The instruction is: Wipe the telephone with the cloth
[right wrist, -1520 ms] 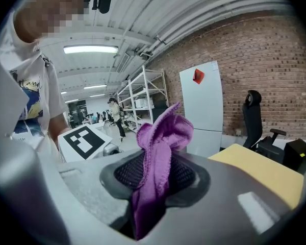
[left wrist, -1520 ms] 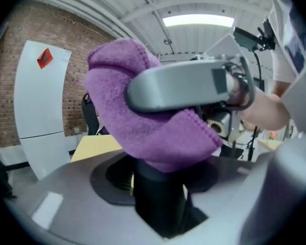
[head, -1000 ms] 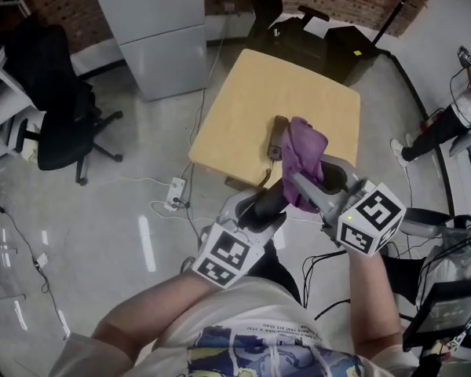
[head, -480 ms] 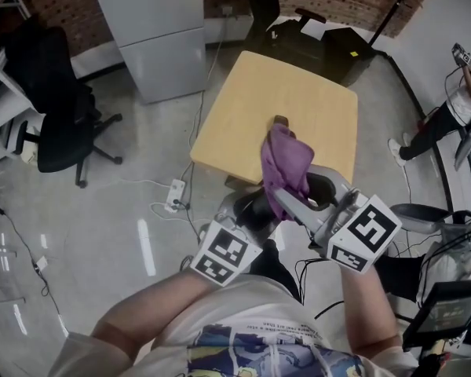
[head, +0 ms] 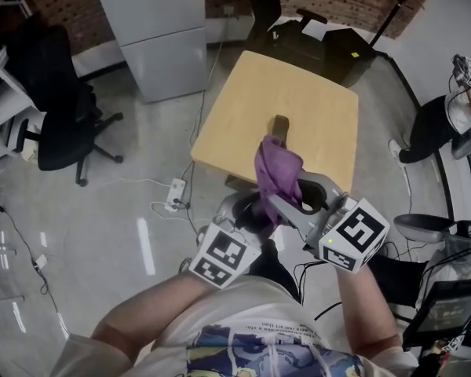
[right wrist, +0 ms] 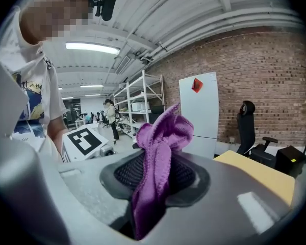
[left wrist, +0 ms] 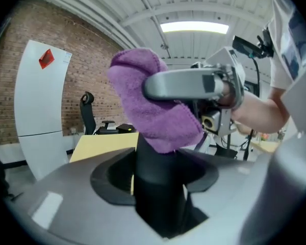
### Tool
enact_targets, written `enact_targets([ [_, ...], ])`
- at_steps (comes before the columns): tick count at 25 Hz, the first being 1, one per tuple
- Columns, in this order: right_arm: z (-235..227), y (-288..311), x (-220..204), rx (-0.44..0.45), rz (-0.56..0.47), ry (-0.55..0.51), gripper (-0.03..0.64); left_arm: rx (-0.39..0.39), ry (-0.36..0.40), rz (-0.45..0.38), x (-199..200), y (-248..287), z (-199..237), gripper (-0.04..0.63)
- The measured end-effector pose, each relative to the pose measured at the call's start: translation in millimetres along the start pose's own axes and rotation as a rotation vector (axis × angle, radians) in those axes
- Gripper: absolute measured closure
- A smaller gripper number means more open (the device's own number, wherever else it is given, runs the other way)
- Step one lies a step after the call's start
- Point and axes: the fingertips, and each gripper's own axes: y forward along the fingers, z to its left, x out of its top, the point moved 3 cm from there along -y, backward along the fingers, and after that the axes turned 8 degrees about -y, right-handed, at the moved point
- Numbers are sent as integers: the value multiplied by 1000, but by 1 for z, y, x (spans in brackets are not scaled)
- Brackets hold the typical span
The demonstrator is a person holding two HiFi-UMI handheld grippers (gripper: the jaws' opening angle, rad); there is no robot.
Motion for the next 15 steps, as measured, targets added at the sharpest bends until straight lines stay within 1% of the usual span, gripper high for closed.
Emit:
enact_targets([
  [5,-31,-8,3,-57,13,-2,505,0,-24,3,1,-2,5,343],
  [10,-50,-17,-1,-106,13,-10,505,1,-40,-2,-6,-2,6,344],
  [13,-52,-24,3,-116,-2,-12,505,3,-50,-4,-7,0,6,344],
  [15,-46,-25,6,-101,-19,-15,505,5,-57,-4,-8,1,8,344],
])
